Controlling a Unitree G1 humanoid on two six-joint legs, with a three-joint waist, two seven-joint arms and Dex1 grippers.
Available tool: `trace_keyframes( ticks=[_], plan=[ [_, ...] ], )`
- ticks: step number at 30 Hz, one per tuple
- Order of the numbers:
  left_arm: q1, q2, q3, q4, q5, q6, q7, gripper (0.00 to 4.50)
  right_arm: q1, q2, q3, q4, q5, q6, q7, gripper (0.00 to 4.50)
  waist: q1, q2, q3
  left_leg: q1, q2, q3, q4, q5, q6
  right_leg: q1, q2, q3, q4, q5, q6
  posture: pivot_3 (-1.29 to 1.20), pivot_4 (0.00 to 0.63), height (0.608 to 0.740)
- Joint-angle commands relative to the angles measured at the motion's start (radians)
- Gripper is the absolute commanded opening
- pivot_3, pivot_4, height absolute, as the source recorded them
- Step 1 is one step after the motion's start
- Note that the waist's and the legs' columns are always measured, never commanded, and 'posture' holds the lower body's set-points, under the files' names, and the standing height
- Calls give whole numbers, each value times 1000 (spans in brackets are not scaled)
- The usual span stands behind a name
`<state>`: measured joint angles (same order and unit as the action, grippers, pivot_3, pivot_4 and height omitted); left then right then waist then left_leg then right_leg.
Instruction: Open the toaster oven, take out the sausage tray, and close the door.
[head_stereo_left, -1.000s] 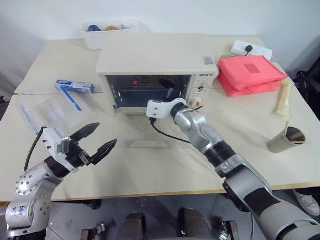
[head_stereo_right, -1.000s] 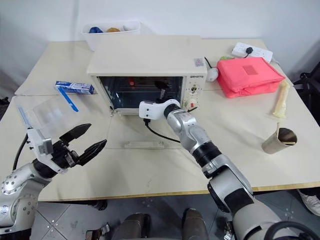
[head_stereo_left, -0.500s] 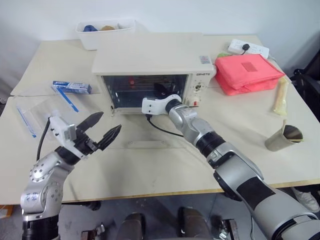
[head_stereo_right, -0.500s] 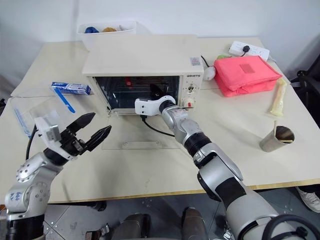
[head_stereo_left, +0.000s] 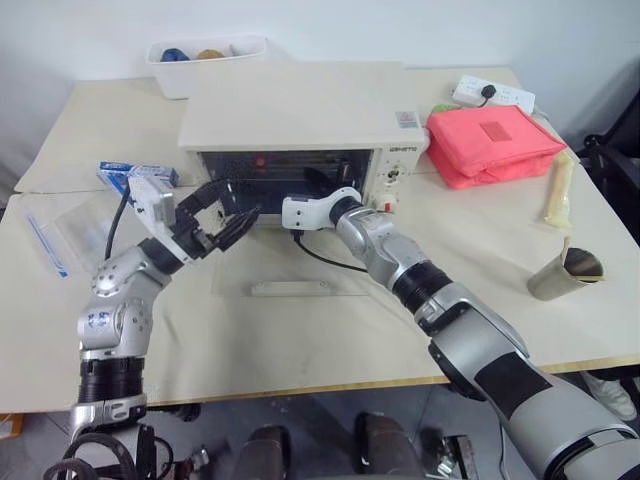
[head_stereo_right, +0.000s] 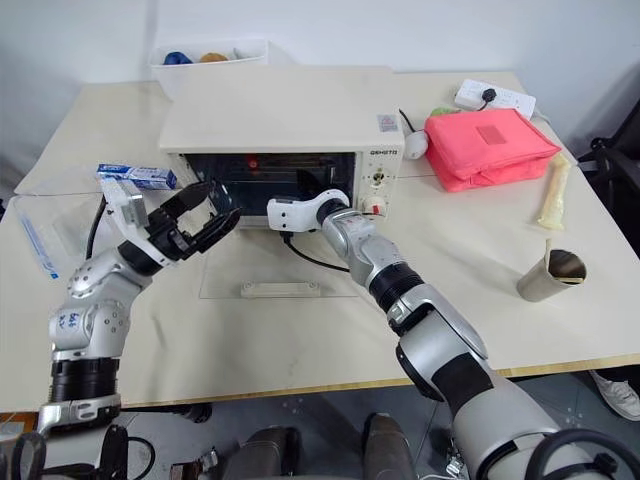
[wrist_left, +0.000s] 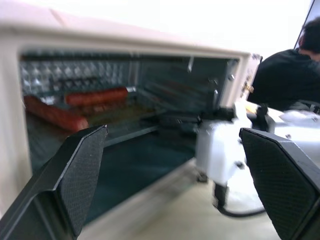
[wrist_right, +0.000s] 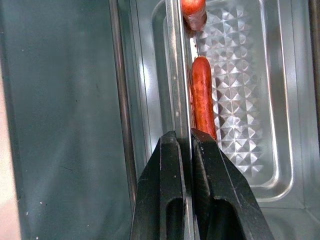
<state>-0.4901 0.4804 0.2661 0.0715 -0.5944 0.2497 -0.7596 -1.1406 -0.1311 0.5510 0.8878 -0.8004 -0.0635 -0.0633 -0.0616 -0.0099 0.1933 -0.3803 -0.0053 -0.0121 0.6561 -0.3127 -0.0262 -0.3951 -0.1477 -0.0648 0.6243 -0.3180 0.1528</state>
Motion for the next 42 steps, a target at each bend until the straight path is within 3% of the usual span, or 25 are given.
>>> trace_keyframes(
  ticks=[1, 8, 23, 28, 36, 39, 42],
  plan=[
    [-33, 22, 44, 6, -31, 2, -11, 4500, -29, -3, -35, -100, 31, -25, -21, 66, -2, 0, 0, 0, 0, 0, 0, 0, 0, 0, 0, 0, 0, 0, 0, 0, 150, 740],
    [-82, 82, 33, 85, -6, 31, -63, 4500, 17, -24, -14, -200, 30, -69, 63, 66, -20, 0, 0, -8, 0, -3, 2, 0, 0, -6, 0, -3, 1, 0, 0, 0, 150, 740],
    [-143, 134, 14, 185, 5, 92, -137, 4500, 394, -157, -48, -820, 92, -3, 438, 66, -21, 0, 0, -8, 0, -2, 6, 0, 0, -5, 0, -3, 4, 0, 0, 0, 150, 740],
    [-90, 133, 35, 145, -18, 160, -112, 4500, 541, -233, -89, -1009, 55, -9, 437, 66, -9, 0, 0, -8, 0, -2, 7, 0, 0, -5, -1, -3, 4, 0, 0, 0, 150, 740],
    [-62, 128, 45, 122, -29, 205, -93, 4500, 645, -296, -120, -1119, 27, -64, 415, 66, 35, 0, 0, -8, -1, -2, 10, 0, 1, -4, -1, -2, 3, 0, 0, 0, 150, 740],
    [-38, 155, 89, 91, -101, 327, -92, 4500, 675, -332, -121, -1148, 22, -98, 424, 66, 34, -1, 0, -8, -1, -2, 10, 0, 1, -3, -1, -2, 3, 0, 0, 0, 150, 740],
    [16, 238, 157, 7, -265, 679, -13, 4500, 681, -378, -130, -1162, 35, -166, 422, 66, 25, -1, 0, -8, 0, -2, 9, 0, 1, -3, -1, -2, 3, 0, 0, 0, 150, 740]
  ],
)
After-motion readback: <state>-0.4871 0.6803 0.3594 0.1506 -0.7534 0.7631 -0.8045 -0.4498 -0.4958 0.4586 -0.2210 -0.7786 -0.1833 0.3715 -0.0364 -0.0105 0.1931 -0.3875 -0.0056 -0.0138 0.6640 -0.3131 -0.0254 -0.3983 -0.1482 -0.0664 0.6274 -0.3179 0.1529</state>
